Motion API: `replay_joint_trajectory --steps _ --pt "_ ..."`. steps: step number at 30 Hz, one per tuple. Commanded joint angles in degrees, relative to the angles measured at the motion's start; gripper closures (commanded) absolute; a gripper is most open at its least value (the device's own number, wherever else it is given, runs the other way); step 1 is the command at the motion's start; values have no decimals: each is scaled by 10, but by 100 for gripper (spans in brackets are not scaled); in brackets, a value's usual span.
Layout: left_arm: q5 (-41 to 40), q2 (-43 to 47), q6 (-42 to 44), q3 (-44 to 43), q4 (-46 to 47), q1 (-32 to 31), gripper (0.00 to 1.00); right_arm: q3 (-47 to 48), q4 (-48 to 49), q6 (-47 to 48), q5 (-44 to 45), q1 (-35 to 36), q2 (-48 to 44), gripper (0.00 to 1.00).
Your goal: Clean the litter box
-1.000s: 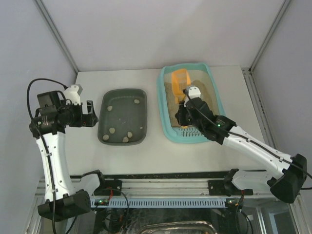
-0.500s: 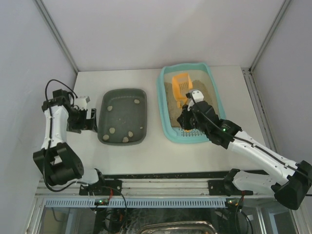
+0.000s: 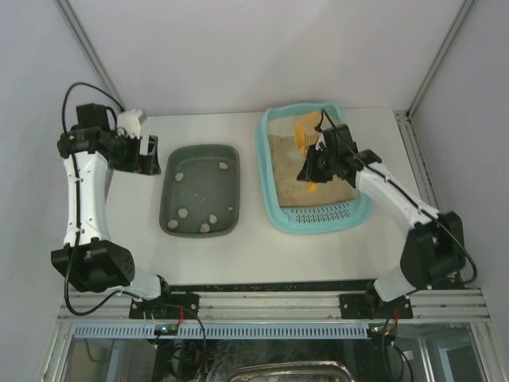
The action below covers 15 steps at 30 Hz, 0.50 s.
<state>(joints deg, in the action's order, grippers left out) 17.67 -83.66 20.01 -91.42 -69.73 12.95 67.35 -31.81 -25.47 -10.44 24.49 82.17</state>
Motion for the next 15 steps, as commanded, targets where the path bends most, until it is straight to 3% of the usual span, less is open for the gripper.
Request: replay_joint_trajectory --steps 1,6,15 --pt "15 0 -42 -130 48 -2 0 77 -55 2 -193 -24 86 100" --pt "46 -9 -81 -168 77 -3 0 101 -80 -8 -255 -28 165 100" --pt "62 -8 -83 -140 99 -4 0 109 -183 -8 -83 -30 199 100"
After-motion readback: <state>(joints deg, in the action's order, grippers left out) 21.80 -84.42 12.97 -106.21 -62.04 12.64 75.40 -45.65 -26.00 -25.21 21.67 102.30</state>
